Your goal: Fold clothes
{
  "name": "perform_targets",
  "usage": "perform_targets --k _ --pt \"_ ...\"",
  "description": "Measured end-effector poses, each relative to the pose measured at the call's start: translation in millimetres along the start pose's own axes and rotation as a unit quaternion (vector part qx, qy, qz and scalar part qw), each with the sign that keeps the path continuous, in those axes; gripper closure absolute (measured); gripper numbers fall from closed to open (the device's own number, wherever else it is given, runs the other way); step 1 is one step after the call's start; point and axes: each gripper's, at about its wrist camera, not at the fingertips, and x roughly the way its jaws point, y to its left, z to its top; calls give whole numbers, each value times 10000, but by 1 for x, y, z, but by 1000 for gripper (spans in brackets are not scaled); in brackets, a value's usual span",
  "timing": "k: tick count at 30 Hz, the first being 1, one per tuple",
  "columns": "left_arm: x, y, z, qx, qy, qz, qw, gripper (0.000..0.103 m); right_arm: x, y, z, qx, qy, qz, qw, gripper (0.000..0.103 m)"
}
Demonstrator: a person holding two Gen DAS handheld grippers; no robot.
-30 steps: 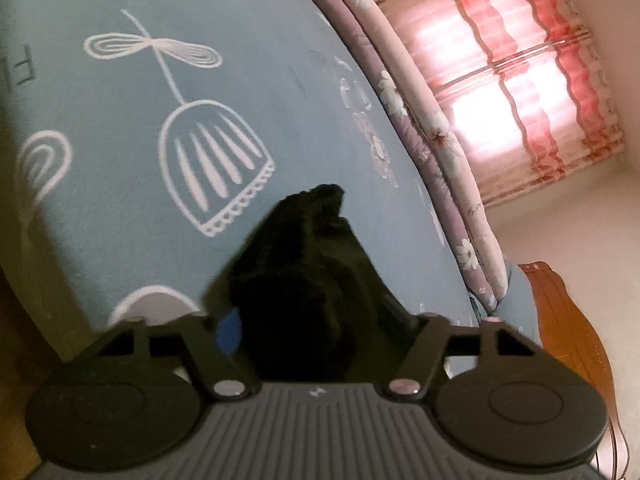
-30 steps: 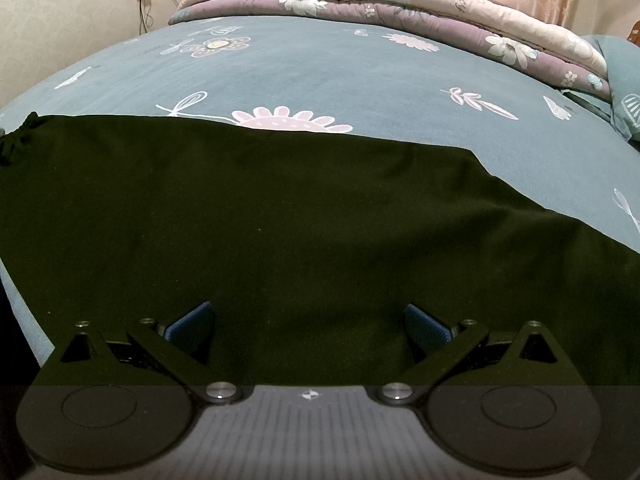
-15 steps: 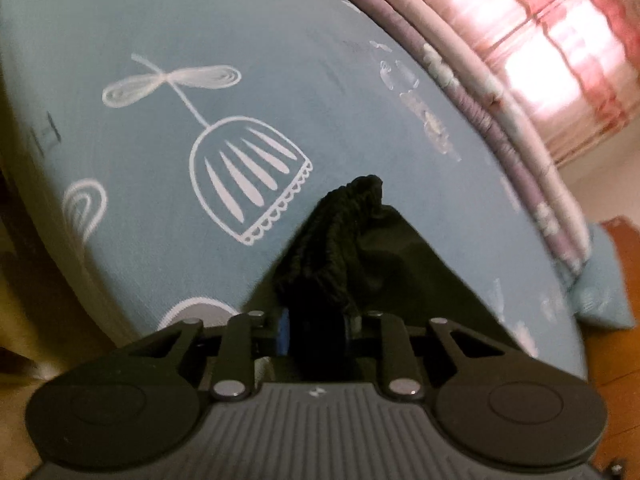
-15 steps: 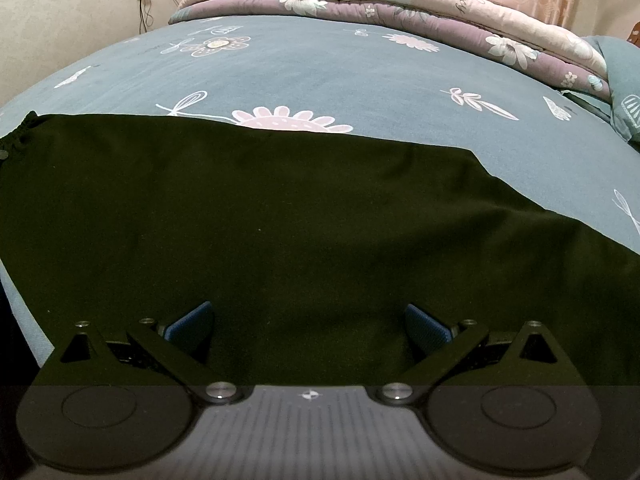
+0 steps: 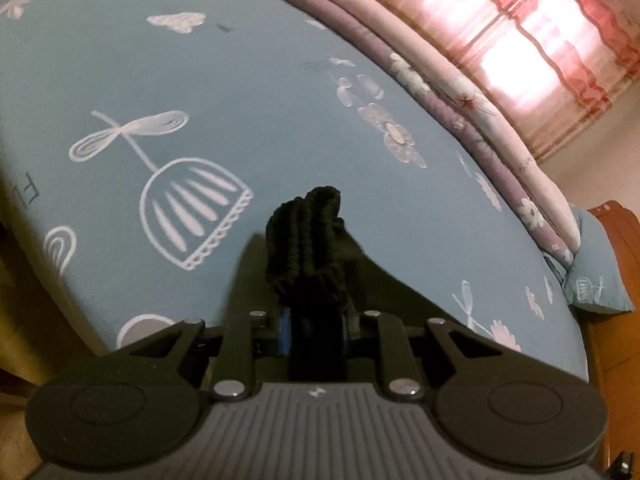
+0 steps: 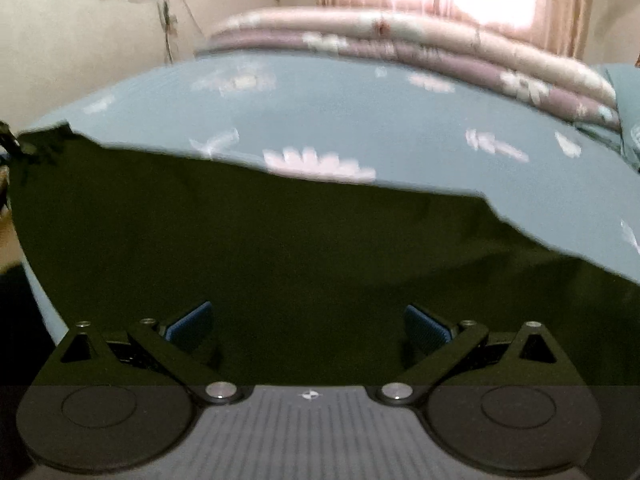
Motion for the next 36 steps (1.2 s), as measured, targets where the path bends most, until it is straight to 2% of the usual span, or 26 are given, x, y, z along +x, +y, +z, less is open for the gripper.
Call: perform_targets --k 3,12,20,26,36 --pt "-3 -17 0 76 28 -98 9999 86 -7 -8 3 187 -171 -46 9997 0" --pt "-7 -72 -3 449 189 -363 9982 87 -17 -28 4 618 -261 -254 9974 0" --pt "-3 -122 -11 743 345 -753 9938 87 -22 -41 4 925 -260 -346 9948 0" --pt "-1 -166 -20 1048 514 -1233 9855 87 -25 -57 4 1296 -292 -418 9903 0" --pt "31 -229 -45 1371 984 -1736 9702 87 -32 -80 1 1805 -388 -469 9817 0"
